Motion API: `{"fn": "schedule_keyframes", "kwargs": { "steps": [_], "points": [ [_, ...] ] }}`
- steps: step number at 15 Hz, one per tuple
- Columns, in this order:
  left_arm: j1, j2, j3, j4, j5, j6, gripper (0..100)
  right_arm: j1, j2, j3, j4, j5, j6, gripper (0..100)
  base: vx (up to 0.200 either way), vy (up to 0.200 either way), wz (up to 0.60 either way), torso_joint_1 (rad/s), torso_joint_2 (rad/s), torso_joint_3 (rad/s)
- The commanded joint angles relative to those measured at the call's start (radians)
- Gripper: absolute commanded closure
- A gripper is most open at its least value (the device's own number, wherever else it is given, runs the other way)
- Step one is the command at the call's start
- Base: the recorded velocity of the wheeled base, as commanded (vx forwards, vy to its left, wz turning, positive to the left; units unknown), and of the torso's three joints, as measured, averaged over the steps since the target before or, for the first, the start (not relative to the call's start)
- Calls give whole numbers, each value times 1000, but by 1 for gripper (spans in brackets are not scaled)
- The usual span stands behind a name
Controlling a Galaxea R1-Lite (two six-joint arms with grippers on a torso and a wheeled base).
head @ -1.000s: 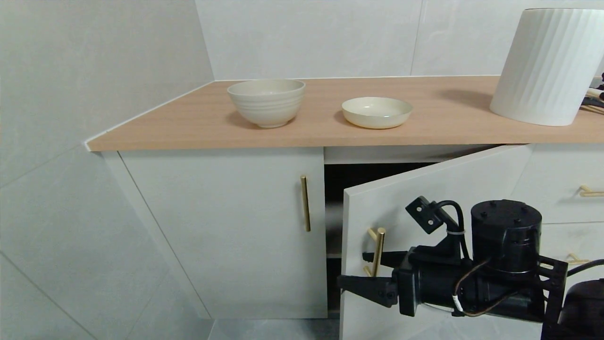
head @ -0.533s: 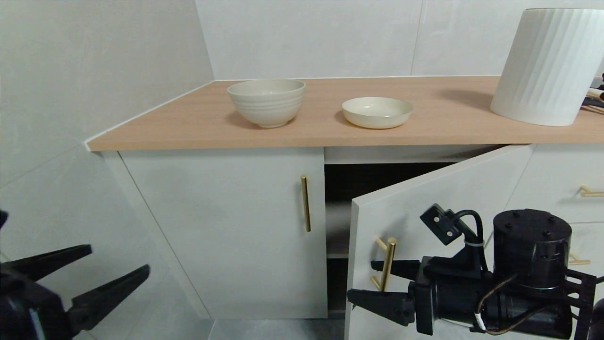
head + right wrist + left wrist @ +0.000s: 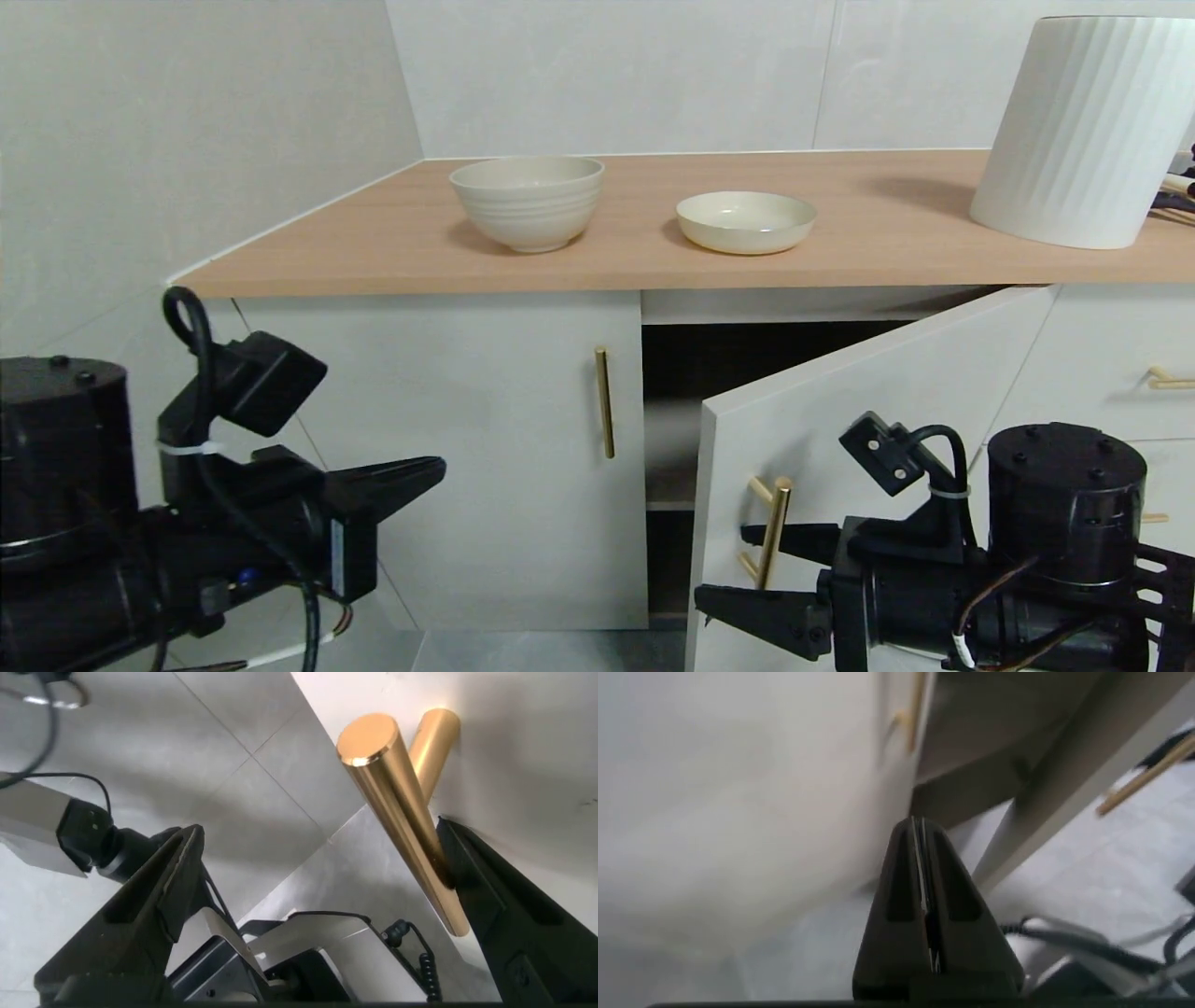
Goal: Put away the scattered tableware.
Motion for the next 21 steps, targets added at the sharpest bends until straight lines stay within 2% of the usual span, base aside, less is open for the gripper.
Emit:
{"fn": "schedule_keyframes", "kwargs": {
  "steps": [1,4,6,9,11,13,14,15,18,21],
  "points": [
    [-84,258,-20,-236,2,-28,100,0,-12,0,0,-3,0,0,0,0,0,0,0,0],
    [-133,508,-51,-514,-3,-41,100,0,-18,0,-1,-7,-8,0,0,0,0,0,0,0],
    [-136,648,-112,-603,-6,-56,100,-7,-14,3,-1,-9,-41,0,0,0,0,0,0,0],
    [-150,710,-114,-627,-8,-74,100,-7,-12,2,0,-9,-41,0,0,0,0,0,0,0],
    [-180,690,-152,-624,-29,-114,100,-7,-12,2,0,-9,-40,0,0,0,0,0,0,0],
    [-185,692,-178,-621,-37,-119,100,-7,-12,2,0,-9,-40,0,0,0,0,0,0,0],
    [-206,698,-231,-578,-61,-120,100,-7,-10,3,2,-9,-40,0,0,0,0,0,0,0],
    [-226,697,-232,-567,-72,-122,100,-7,-7,3,3,-9,-40,0,0,0,0,0,0,0],
    [-266,701,-234,-572,-75,-168,100,-14,-1,9,2,-9,-40,0,0,0,0,0,0,0],
    [-286,710,-244,-572,-75,-183,100,-17,-3,11,3,-12,-40,0,0,0,0,0,0,0]
  ]
}}
